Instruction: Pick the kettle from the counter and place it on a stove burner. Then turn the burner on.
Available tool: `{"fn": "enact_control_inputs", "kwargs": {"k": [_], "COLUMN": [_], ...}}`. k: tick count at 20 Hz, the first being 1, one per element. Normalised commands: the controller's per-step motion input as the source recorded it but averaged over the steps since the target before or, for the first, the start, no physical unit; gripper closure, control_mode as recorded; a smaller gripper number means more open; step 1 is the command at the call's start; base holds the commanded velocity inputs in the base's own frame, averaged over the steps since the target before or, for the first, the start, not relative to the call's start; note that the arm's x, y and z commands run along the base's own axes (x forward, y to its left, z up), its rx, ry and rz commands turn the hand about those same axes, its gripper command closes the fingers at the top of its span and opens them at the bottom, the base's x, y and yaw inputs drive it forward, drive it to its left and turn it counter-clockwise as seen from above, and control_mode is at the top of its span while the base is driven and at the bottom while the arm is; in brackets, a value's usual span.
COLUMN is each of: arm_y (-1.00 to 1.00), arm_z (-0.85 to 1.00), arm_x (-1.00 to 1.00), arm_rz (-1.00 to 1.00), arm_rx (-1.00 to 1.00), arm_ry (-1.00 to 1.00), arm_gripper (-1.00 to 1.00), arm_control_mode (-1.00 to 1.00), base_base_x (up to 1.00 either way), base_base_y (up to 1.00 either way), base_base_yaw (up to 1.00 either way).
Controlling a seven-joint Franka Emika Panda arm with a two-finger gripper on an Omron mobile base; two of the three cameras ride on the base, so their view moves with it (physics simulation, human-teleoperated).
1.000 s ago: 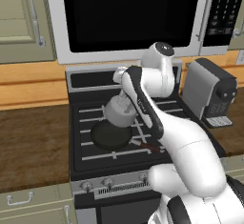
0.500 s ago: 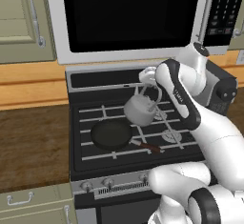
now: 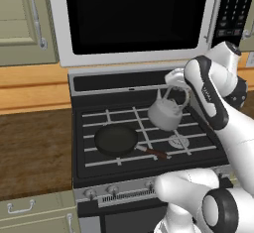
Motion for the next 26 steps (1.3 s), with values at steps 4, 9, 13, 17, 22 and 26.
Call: {"fn": "enact_control_inputs", "kwargs": {"k": [4, 9, 13, 17, 22, 26], "arm_y": [-0.5, -0.35, -0.13, -0.06, -0.11, -0.29], "arm_z": [0.0, -0.01, -0.25, -0.35, -0.3, -0.02], "arm_x": [-0.01, 0.0, 0.0, 0.0, 0.0, 0.0], "arm_rz": [0.0, 0.01, 0.01, 0.04, 0.05, 0.04], "arm_rx": [-0.06, -0.07, -0.07, -0.11, -0.1, -0.05], "arm_ry": [0.0, -0.02, -0.2, -0.19, -0.11, -0.01], "arm_gripper": [1.0, 1.0, 1.0, 1.0, 1.0, 1.0], "arm_control_mode": [-1.0, -1.0, -1.0, -1.0, -1.0, -1.0], "base_base_x": [0.0, 0.0, 0.0, 0.0, 0.0, 0.0], "base_base_y": [0.0, 0.0, 0.0, 0.0, 0.0, 0.0], "base_base_yaw": [0.0, 0.0, 0.0, 0.0, 0.0, 0.0]}}
